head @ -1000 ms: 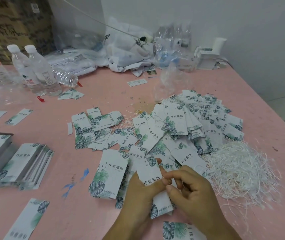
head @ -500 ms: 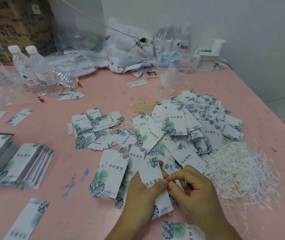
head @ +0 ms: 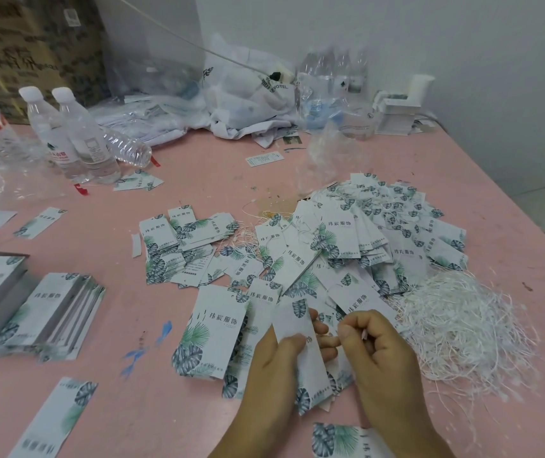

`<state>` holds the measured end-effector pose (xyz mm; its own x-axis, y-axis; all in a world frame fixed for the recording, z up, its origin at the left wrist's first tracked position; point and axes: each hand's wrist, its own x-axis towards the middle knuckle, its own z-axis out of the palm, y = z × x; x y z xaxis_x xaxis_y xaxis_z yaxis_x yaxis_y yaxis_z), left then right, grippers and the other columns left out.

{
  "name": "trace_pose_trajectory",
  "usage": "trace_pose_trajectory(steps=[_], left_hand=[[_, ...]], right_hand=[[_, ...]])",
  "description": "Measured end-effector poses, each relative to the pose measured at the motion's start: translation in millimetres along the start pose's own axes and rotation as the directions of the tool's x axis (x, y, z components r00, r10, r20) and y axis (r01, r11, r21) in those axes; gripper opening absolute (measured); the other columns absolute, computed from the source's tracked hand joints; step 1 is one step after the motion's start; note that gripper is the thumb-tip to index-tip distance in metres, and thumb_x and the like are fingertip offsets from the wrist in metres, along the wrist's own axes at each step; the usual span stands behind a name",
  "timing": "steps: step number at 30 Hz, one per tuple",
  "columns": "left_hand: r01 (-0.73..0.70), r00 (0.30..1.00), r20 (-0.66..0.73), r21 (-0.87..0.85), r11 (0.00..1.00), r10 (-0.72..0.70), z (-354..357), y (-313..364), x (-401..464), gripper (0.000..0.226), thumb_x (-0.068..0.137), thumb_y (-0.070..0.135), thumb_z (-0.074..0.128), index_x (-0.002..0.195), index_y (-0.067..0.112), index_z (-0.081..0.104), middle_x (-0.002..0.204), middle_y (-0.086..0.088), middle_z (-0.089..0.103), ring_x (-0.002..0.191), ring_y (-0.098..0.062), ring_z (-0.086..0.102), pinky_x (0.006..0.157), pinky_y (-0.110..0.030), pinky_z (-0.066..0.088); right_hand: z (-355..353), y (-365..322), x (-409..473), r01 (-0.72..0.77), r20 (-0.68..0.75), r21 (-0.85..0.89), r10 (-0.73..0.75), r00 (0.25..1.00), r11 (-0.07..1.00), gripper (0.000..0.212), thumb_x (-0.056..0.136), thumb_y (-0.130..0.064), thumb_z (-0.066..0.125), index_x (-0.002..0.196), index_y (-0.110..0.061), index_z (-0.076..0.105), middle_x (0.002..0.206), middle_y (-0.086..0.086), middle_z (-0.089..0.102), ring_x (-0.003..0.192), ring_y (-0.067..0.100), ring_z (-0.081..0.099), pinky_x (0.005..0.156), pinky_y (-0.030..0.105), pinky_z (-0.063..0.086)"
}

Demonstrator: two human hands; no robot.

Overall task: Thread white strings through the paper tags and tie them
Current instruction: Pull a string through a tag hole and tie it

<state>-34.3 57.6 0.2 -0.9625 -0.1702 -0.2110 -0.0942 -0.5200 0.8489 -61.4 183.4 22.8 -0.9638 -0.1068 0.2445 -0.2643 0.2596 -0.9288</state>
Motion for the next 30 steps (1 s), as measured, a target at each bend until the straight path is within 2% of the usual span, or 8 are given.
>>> trace_pose_trajectory(steps=[3,6,8,12,14,20,25,30], left_hand=[[-0.034,0.998,0.053,0.040,0.999,0.032,1,1,-4,0.030,0.083,0.017,0.054,0.105,0.021,0.074,0.105,-0.012,0.075,0.098,-0.028,0.073,0.078,-0.034,0.060],[-0.127,0.987,0.118,0.127,0.984,0.112,1,3,-7,0.030,0.088,0.013,0.055,0.108,0.023,0.074,0.103,-0.011,0.076,0.094,-0.024,0.074,0.071,-0.025,0.058],[-0.188,0.977,0.135,0.196,0.962,0.164,1,4,-8,0.028,0.090,0.014,0.056,0.107,0.025,0.074,0.100,-0.009,0.077,0.092,-0.021,0.074,0.071,-0.024,0.056],[-0.207,0.975,0.123,0.211,0.955,0.184,0,1,-7,0.018,0.087,0.014,0.065,0.099,0.021,0.075,0.092,-0.011,0.076,0.085,-0.022,0.074,0.068,-0.026,0.055],[-0.206,0.974,0.138,0.191,0.960,0.181,1,-1,-6,0.015,0.086,0.017,0.069,0.099,0.020,0.076,0.094,-0.012,0.076,0.088,-0.026,0.074,0.071,-0.032,0.057],[-0.219,0.963,0.181,0.109,0.970,0.197,3,-6,-5,0.017,0.088,0.019,0.073,0.104,0.015,0.074,0.099,-0.017,0.075,0.092,-0.032,0.073,0.073,-0.035,0.058],[-0.233,0.965,0.150,0.123,0.965,0.214,0,-17,-1,0.023,0.091,0.023,0.072,0.112,0.014,0.068,0.104,-0.021,0.072,0.100,-0.043,0.068,0.087,-0.057,0.053],[-0.263,0.961,0.140,0.216,0.940,0.236,-3,-21,1,0.028,0.096,0.025,0.066,0.121,0.012,0.062,0.106,-0.017,0.070,0.103,-0.040,0.067,0.087,-0.065,0.051]], right_hand=[[5,-1,0,0.019,-0.014,0.009,-0.018,1.000,1.000,0.020,0.090,-0.001,0.061,0.082,-0.020,0.063,0.075,-0.020,0.069,0.062,-0.003,0.065,0.053,0.006,0.046],[9,1,-1,0.051,-0.031,-0.080,-0.053,0.998,0.996,0.012,0.093,-0.023,0.062,0.084,-0.031,0.062,0.085,-0.014,0.066,0.071,0.013,0.066,0.060,0.021,0.052],[10,2,-1,0.064,-0.037,-0.114,-0.069,0.997,0.991,0.007,0.090,-0.032,0.058,0.084,-0.034,0.061,0.087,-0.012,0.063,0.072,0.015,0.064,0.062,0.028,0.053],[11,1,1,0.128,-0.044,-0.138,-0.135,0.990,0.982,0.010,0.086,-0.041,0.052,0.083,-0.035,0.059,0.086,-0.013,0.060,0.074,0.005,0.058,0.062,0.007,0.042],[12,1,1,0.148,-0.041,-0.137,-0.154,0.987,0.980,0.008,0.086,-0.040,0.051,0.083,-0.037,0.058,0.085,-0.016,0.059,0.073,0.000,0.057,0.061,0.004,0.039],[13,6,-1,0.188,-0.021,-0.224,-0.198,0.980,0.956,0.008,0.087,-0.043,0.051,0.089,-0.037,0.056,0.087,-0.021,0.056,0.074,-0.002,0.054,0.060,0.004,0.038],[13,6,-1,0.217,-0.021,-0.276,-0.231,0.973,0.936,0.007,0.088,-0.042,0.051,0.089,-0.036,0.055,0.086,-0.021,0.055,0.071,-0.006,0.053,0.059,0.004,0.038],[13,7,-1,0.232,-0.017,-0.279,-0.247,0.969,0.932,0.007,0.088,-0.042,0.051,0.088,-0.035,0.055,0.084,-0.019,0.055,0.067,-0.001,0.053,0.055,0.010,0.041]])
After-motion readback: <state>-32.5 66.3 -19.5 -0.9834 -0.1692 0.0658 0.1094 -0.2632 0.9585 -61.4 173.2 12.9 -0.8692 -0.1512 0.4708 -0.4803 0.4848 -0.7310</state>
